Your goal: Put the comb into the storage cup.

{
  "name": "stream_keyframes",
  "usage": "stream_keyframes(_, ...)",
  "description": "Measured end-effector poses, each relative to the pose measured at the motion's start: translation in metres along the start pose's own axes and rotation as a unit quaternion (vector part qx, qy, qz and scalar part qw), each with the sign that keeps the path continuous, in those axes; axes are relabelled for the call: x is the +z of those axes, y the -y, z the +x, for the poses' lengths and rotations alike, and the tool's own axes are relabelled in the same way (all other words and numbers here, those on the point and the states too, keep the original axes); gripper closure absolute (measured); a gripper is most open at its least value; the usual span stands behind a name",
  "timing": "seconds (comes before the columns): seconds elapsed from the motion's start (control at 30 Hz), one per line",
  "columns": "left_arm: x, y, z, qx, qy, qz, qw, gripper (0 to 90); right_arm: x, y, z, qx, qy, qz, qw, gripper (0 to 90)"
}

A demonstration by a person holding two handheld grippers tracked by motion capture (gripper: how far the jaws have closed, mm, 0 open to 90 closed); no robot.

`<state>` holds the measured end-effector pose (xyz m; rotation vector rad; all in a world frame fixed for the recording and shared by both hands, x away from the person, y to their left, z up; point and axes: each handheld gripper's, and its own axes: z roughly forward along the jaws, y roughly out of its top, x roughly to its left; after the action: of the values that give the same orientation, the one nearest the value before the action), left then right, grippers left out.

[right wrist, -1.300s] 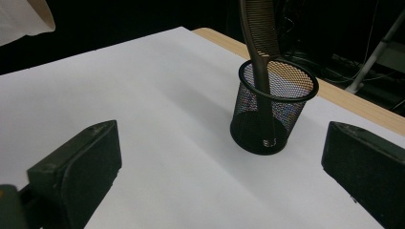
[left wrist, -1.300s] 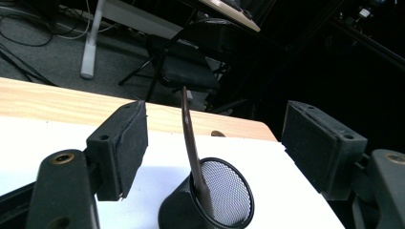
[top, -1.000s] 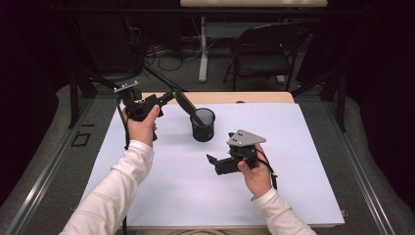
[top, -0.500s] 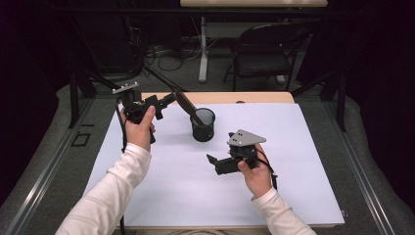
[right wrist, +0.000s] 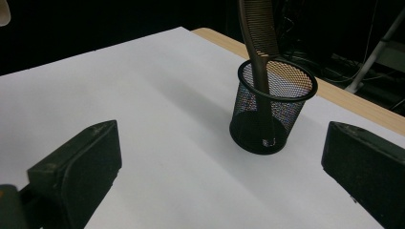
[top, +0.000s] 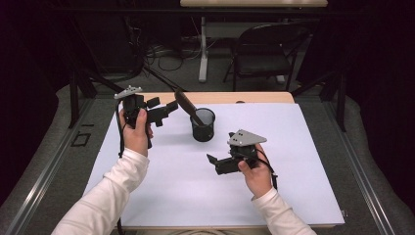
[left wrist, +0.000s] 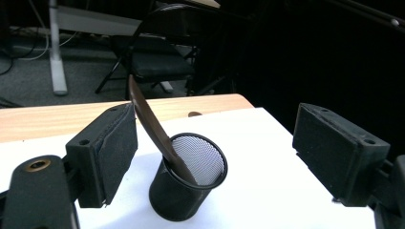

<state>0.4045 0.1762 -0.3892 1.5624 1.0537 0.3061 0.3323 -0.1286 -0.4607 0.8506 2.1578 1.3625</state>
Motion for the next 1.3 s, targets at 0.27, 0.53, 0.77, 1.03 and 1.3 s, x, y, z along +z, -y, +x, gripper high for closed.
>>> stream_keyframes(0.27,-0.008,0.007,-0.007,0.068,0.024,0.016,0.9973,15.8,-0.001,0.0,0.0,0.0,0.001,-0.001,1.0,0.0)
stream_keyframes(0.53,-0.017,0.017,-0.014,0.113,0.042,0.023,0.9924,15.8,-0.004,-0.002,0.0,0.003,0.006,-0.001,1.0,0.0)
stream_keyframes(0.77,-0.025,0.026,-0.014,0.119,0.057,0.025,0.991,15.8,-0.01,-0.005,0.0,0.008,0.008,-0.007,0.9999,0.0)
stream_keyframes(1.03,-0.036,0.038,-0.014,0.132,0.062,0.034,0.9887,15.8,-0.022,-0.003,0.0,0.003,0.011,-0.003,0.9999,0.0)
stream_keyframes(1.3,-0.044,0.054,-0.013,0.135,0.062,0.043,0.988,15.8,-0.038,0.005,-0.005,0.004,0.024,0.0,0.9997,0.0)
